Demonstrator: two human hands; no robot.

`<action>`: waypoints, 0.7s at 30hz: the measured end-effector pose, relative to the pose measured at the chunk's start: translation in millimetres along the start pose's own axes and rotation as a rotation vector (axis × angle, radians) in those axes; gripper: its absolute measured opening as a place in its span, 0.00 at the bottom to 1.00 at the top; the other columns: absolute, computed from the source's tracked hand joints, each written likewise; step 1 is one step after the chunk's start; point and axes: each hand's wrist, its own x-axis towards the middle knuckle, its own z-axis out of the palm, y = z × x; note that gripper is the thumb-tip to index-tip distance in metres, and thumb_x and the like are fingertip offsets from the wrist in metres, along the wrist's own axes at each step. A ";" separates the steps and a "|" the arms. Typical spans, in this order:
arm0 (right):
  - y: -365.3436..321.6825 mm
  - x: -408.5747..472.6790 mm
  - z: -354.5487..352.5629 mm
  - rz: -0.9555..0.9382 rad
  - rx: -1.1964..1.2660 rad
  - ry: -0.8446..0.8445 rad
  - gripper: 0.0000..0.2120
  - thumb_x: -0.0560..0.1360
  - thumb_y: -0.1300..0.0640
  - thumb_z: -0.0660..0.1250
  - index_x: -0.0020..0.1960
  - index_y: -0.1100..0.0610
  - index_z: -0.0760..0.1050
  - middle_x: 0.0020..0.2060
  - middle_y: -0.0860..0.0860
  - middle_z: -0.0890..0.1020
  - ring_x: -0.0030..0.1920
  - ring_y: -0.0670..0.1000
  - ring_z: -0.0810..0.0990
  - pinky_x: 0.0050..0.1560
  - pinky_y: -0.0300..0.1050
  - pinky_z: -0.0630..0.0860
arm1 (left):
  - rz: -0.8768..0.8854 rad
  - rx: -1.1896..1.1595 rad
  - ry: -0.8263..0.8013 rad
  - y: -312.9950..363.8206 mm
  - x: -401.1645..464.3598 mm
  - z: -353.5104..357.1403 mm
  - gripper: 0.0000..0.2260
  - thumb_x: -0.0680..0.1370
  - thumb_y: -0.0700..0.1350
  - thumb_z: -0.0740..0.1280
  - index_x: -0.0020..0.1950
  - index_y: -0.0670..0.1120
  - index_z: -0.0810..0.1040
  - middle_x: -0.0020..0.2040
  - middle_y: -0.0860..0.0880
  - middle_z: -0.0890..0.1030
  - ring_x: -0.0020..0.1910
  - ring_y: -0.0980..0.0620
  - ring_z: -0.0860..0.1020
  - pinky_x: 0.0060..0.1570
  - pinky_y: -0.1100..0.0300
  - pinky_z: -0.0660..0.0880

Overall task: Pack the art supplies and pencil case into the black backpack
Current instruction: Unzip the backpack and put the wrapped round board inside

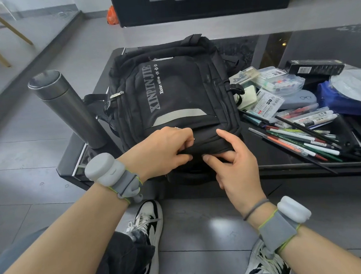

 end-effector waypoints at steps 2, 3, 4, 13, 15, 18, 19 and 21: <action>0.8 -0.6 -1.0 -0.027 -0.046 -0.001 0.25 0.72 0.64 0.74 0.63 0.44 0.73 0.39 0.50 0.86 0.20 0.51 0.69 0.24 0.38 0.67 | -0.001 0.009 -0.003 -0.7 0.3 -0.5 0.12 0.76 0.50 0.72 0.46 0.53 0.67 0.37 0.57 0.71 0.40 0.53 0.70 0.43 0.55 0.71; 1.1 -2.4 -1.1 -0.054 -0.089 -0.004 0.25 0.72 0.63 0.74 0.63 0.43 0.73 0.39 0.49 0.86 0.21 0.52 0.70 0.25 0.40 0.69 | -0.001 0.011 -0.006 -0.9 -0.1 -0.6 0.12 0.76 0.50 0.72 0.46 0.53 0.68 0.37 0.58 0.71 0.40 0.53 0.70 0.44 0.55 0.71; 1.5 -5.0 -1.0 -0.087 -0.136 -0.005 0.25 0.72 0.62 0.74 0.64 0.43 0.73 0.39 0.47 0.86 0.22 0.55 0.70 0.27 0.42 0.71 | 0.000 0.007 -0.007 -1.1 -0.8 -0.6 0.11 0.76 0.51 0.72 0.46 0.53 0.69 0.37 0.57 0.71 0.40 0.53 0.71 0.43 0.55 0.72; -1.4 -13.0 3.8 -0.074 -0.124 -0.066 0.31 0.73 0.64 0.73 0.69 0.42 0.68 0.40 0.49 0.85 0.21 0.55 0.73 0.25 0.43 0.72 | 0.018 -0.072 0.029 4.7 -2.2 -5.0 0.12 0.76 0.55 0.71 0.43 0.51 0.71 0.35 0.53 0.74 0.37 0.56 0.72 0.39 0.54 0.73; -0.3 -11.0 3.5 -0.032 -0.071 -0.084 0.32 0.73 0.63 0.73 0.69 0.39 0.67 0.41 0.50 0.86 0.21 0.55 0.72 0.25 0.43 0.70 | 0.024 -0.048 0.042 6.1 -2.2 -3.6 0.11 0.77 0.54 0.70 0.43 0.51 0.71 0.36 0.53 0.74 0.38 0.55 0.72 0.40 0.52 0.74; 1.3 -7.8 4.1 -0.007 -0.037 -0.091 0.34 0.73 0.64 0.73 0.69 0.37 0.67 0.43 0.52 0.86 0.20 0.55 0.70 0.25 0.43 0.69 | 0.030 -0.021 0.061 7.9 -1.2 -3.0 0.11 0.77 0.52 0.70 0.43 0.51 0.70 0.36 0.53 0.74 0.39 0.54 0.72 0.41 0.51 0.74; 1.5 -7.1 4.2 -0.004 -0.030 -0.090 0.34 0.73 0.64 0.73 0.69 0.37 0.66 0.42 0.53 0.86 0.20 0.55 0.70 0.25 0.43 0.69 | 0.029 -0.017 0.065 8.3 -0.9 -3.0 0.11 0.77 0.52 0.70 0.43 0.51 0.69 0.36 0.53 0.74 0.38 0.54 0.71 0.41 0.51 0.74; 1.0 -5.5 5.7 -0.003 -0.018 -0.091 0.34 0.73 0.64 0.73 0.69 0.36 0.66 0.39 0.54 0.85 0.20 0.55 0.70 0.24 0.42 0.69 | 0.028 -0.009 0.070 8.7 -1.0 -3.2 0.11 0.77 0.52 0.70 0.43 0.51 0.69 0.35 0.54 0.73 0.38 0.54 0.71 0.41 0.51 0.73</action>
